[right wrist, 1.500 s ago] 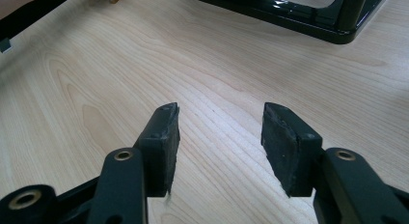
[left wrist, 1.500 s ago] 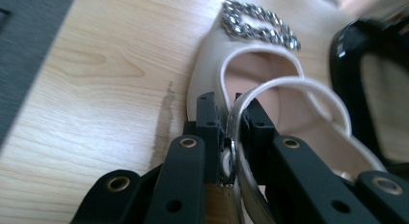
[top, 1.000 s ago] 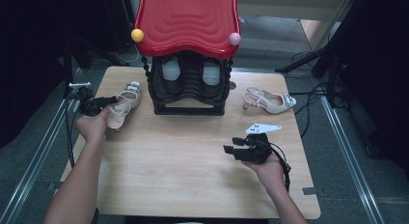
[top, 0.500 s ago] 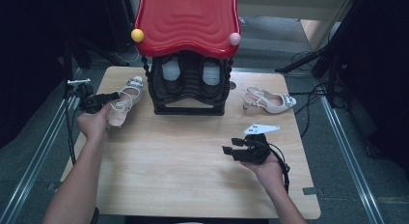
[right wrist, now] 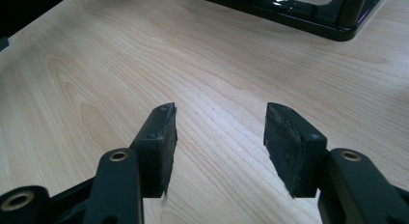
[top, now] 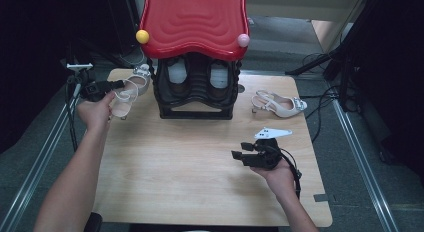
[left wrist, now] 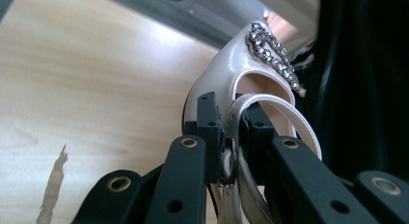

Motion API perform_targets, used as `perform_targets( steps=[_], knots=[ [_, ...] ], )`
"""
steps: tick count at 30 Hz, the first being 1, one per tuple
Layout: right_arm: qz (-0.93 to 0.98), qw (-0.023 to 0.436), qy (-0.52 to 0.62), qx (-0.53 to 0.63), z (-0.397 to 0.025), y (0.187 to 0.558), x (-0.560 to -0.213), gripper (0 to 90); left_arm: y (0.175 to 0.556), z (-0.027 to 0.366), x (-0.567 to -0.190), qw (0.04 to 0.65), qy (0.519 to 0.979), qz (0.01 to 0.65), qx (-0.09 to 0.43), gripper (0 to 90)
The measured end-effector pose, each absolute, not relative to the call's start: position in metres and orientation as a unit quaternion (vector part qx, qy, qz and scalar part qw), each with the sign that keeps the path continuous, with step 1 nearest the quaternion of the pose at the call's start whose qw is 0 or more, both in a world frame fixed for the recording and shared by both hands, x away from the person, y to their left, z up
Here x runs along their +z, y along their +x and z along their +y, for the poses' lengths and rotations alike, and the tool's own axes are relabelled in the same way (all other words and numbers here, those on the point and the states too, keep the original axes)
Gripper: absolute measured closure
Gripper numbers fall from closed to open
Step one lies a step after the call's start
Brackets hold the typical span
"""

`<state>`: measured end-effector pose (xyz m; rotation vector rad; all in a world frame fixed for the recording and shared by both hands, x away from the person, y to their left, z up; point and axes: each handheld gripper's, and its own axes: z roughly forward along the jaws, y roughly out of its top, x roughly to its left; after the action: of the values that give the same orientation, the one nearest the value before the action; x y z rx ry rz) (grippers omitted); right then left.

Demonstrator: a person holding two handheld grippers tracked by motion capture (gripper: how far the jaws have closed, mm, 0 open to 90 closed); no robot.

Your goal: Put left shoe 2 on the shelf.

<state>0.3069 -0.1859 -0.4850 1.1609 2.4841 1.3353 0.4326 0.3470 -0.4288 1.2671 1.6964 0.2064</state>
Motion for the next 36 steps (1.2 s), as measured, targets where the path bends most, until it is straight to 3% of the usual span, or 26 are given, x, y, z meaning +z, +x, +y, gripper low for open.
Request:
perform_targets(
  steps=[36],
  knots=[
    [0.813, 0.045, 0.380, 0.439, -0.187, 0.307, -0.485, 47.0, 0.432, 0.336, -0.224, 0.545, 0.519, 0.643, 0.143, 81.7]
  ],
)
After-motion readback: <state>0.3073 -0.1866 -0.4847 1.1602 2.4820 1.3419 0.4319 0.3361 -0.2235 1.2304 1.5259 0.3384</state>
